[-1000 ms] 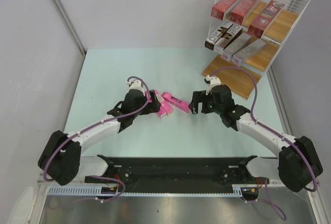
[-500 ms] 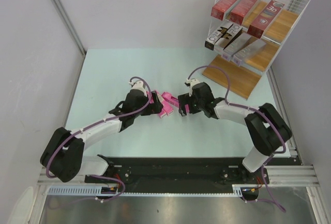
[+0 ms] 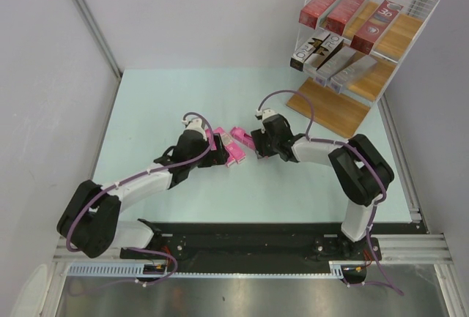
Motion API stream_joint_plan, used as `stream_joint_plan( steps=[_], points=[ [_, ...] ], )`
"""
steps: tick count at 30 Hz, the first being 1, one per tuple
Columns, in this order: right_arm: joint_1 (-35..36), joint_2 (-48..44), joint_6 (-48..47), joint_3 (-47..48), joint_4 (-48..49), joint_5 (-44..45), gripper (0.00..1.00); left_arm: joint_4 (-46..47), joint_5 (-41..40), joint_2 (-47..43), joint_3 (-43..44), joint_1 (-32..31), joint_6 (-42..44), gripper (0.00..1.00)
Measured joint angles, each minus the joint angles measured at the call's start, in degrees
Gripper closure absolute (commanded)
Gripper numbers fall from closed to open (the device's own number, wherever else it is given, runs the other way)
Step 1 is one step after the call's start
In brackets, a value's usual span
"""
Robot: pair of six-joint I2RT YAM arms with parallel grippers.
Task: Place and organize the toothpastes onto the shelf
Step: Pick up the toothpaste from the center of the board.
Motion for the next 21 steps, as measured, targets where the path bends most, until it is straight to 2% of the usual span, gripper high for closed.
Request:
stream_joint_plan(
  steps=[7, 10, 15, 21],
  points=[
    [2.43, 0.04, -1.86, 0.00, -0.46, 2.32, 0.64, 0.52, 1.29, -0.02, -0.02, 0.35, -0.04, 0.00],
    [3.63, 0.02, -2.47, 0.02, -0.48, 3.39, 0.69, 0.63, 1.86, -0.20, -0.02, 0.48, -0.04, 0.00],
    [4.31, -0.85, -2.99, 0.02, -2.12, 4.94, 0.71, 0.59, 3.15, -1.44, 0.02, 1.38, -0.02, 0.01],
    [5.01, -6.91, -4.98, 0.02, -6.95, 6.78, 0.82, -0.48, 8.07, -1.79, 2.54, 3.23, 0.07, 0.00]
  ],
)
